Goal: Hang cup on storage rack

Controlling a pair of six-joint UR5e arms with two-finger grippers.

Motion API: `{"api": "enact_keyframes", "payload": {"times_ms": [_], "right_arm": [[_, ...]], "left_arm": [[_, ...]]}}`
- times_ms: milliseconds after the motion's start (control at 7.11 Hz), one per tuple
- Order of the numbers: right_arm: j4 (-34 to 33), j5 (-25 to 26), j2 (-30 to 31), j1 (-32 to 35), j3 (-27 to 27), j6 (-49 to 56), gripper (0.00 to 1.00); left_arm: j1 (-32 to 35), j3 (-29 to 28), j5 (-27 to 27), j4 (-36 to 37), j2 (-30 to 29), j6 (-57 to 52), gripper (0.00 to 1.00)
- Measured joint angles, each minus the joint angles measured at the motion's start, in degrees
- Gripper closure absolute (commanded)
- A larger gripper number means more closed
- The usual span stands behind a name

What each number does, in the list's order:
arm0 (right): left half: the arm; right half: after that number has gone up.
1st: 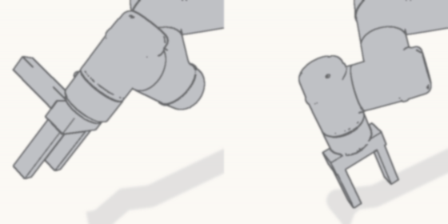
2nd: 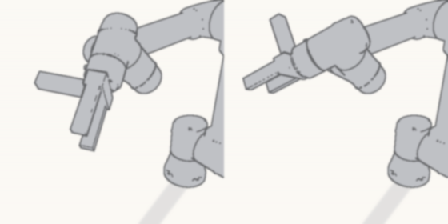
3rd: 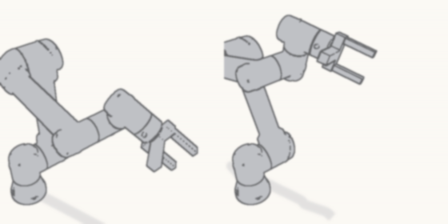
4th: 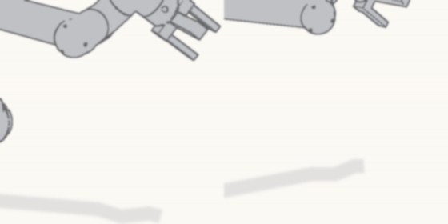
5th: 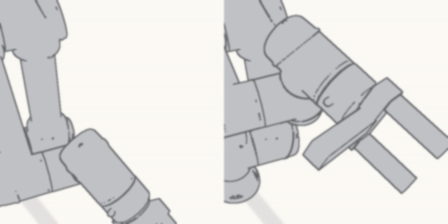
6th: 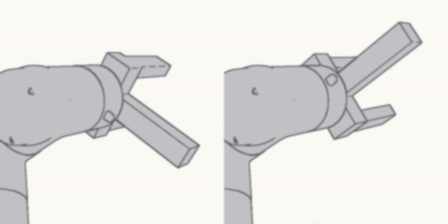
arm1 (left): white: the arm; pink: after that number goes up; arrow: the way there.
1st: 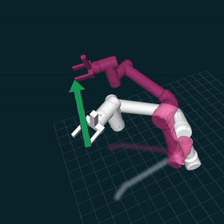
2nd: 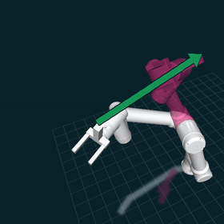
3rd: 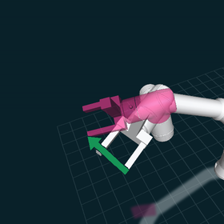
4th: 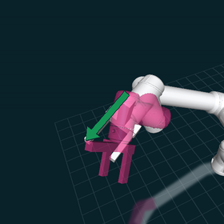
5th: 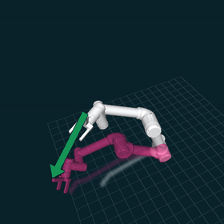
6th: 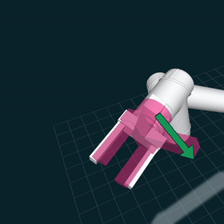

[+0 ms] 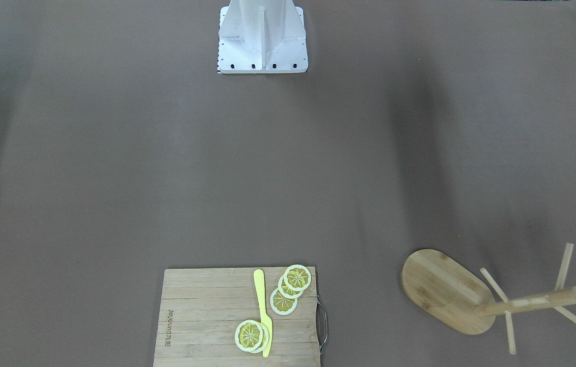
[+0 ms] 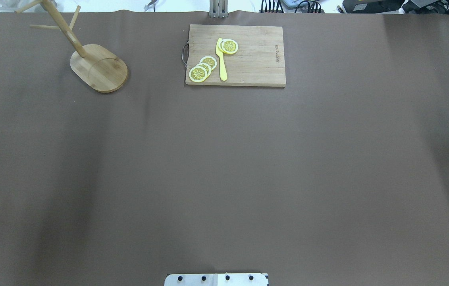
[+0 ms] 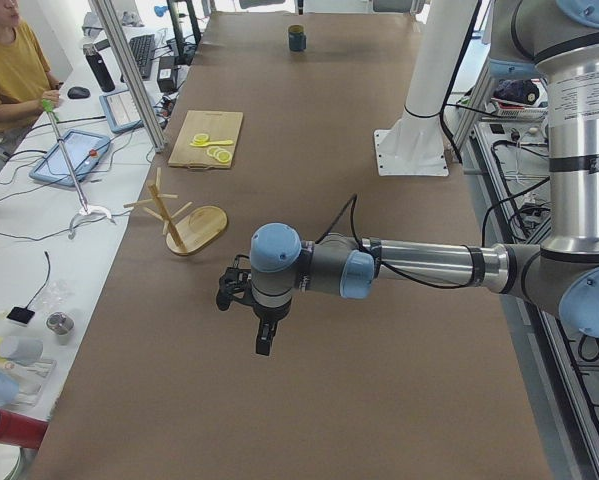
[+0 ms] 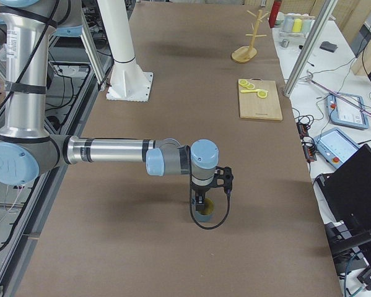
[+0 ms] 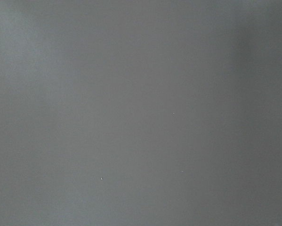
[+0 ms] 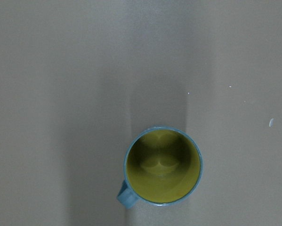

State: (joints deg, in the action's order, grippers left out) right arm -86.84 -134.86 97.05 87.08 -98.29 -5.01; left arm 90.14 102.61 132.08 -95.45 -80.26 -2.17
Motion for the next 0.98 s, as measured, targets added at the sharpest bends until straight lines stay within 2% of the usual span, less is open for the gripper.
{"api": "enact_keyframes", "payload": {"times_ms": [563, 985], "right_arm": [[0.18, 1.9, 0.59, 0.01, -0.09, 0.74, 0.0], [0.34, 0.68, 0.93, -0.05, -0.04, 0.79, 0.0]], "left_arm": [[0.01, 1.48, 0.11, -0.78, 3.19, -0.22, 0.02], [-0.03, 1.48, 0.23, -1.06, 3.87, 0.13, 0.02]]}}
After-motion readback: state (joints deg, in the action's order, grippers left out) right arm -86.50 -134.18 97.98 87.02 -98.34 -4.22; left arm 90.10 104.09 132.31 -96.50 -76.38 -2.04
